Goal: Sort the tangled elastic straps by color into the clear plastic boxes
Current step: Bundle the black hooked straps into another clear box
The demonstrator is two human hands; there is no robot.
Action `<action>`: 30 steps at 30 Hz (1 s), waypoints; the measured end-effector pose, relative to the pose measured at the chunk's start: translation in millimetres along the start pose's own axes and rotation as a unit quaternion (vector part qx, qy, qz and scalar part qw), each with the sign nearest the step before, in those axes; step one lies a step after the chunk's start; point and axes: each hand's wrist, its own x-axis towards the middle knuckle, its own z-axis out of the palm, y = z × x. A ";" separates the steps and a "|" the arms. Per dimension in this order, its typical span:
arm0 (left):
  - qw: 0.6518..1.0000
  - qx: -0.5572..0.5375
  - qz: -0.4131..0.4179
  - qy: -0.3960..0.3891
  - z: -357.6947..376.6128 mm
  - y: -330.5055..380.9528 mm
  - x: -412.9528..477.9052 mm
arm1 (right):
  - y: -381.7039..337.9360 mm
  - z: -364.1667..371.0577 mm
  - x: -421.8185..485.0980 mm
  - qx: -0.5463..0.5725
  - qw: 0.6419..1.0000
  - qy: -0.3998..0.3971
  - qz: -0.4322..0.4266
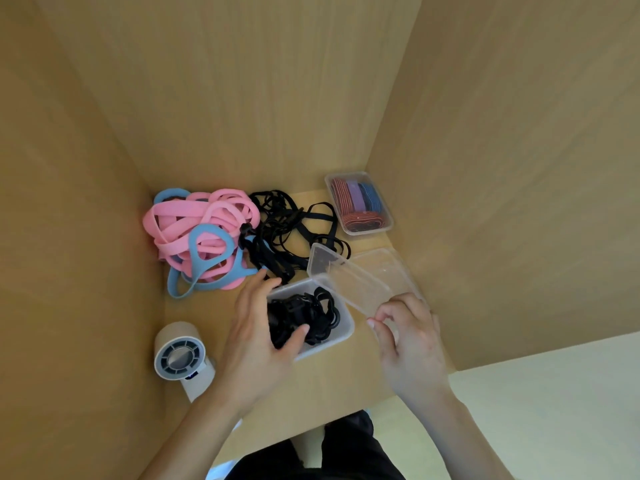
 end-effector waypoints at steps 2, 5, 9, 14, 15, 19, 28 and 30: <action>0.998 -0.021 0.031 0.058 -3.6 5.0 0.3 | -5.1 -4.7 2.9 0.017 0.999 0.013 -0.028; 0.993 -0.025 0.081 0.083 -10.0 12.2 1.7 | -15.4 -14.4 8.8 0.037 0.997 0.025 -0.060; 0.988 -0.003 0.130 0.083 -15.8 17.7 3.7 | -32.4 -28.2 19.1 0.080 0.991 0.012 -0.110; 0.988 -0.043 0.097 0.116 -19.0 24.9 -5.9 | -45.5 -36.8 34.1 0.163 0.983 0.014 -0.088; 0.989 -0.057 0.074 0.114 -19.6 26.0 -8.1 | -46.4 -36.8 36.8 0.171 0.983 0.010 -0.068; 0.985 -0.135 -0.008 0.102 -23.5 25.1 -12.7 | -38.8 -30.5 43.2 0.247 0.969 -0.012 0.009; 0.958 -0.208 -0.109 0.167 -20.5 -4.4 -11.4 | -28.6 21.3 44.4 0.347 0.926 -0.056 0.137; 0.973 -0.138 -0.097 0.156 -18.4 -11.2 -14.1 | -27.3 31.5 43.3 0.332 0.931 -0.062 0.138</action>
